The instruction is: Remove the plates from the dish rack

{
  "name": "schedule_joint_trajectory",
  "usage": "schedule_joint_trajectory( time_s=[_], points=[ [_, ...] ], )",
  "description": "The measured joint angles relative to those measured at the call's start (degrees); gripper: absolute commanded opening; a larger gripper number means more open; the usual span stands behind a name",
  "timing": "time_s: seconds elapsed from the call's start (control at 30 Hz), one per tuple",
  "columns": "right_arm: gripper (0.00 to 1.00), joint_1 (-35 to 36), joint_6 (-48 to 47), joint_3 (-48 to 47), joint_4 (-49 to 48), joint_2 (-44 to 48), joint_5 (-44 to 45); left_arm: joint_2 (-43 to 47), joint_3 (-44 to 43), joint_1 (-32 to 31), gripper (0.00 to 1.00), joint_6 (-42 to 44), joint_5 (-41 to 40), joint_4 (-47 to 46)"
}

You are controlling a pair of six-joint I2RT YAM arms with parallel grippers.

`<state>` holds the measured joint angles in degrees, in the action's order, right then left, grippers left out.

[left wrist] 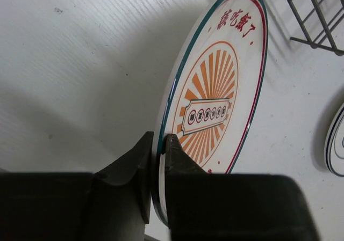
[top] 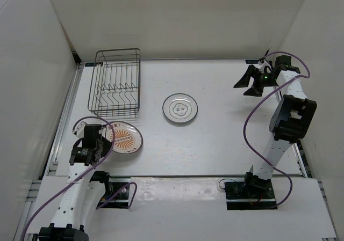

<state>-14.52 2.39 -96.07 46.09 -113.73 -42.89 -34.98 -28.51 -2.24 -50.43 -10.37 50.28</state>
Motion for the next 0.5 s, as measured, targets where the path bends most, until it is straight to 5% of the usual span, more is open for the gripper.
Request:
schedule_joint_trajectory(
  time_s=[0.5],
  points=[
    [0.9, 0.0, -1.05, -0.15, 0.37, 0.0, -0.17, -5.77, 0.9, -0.13, 0.35, -11.56, -8.5, 1.05]
  ],
)
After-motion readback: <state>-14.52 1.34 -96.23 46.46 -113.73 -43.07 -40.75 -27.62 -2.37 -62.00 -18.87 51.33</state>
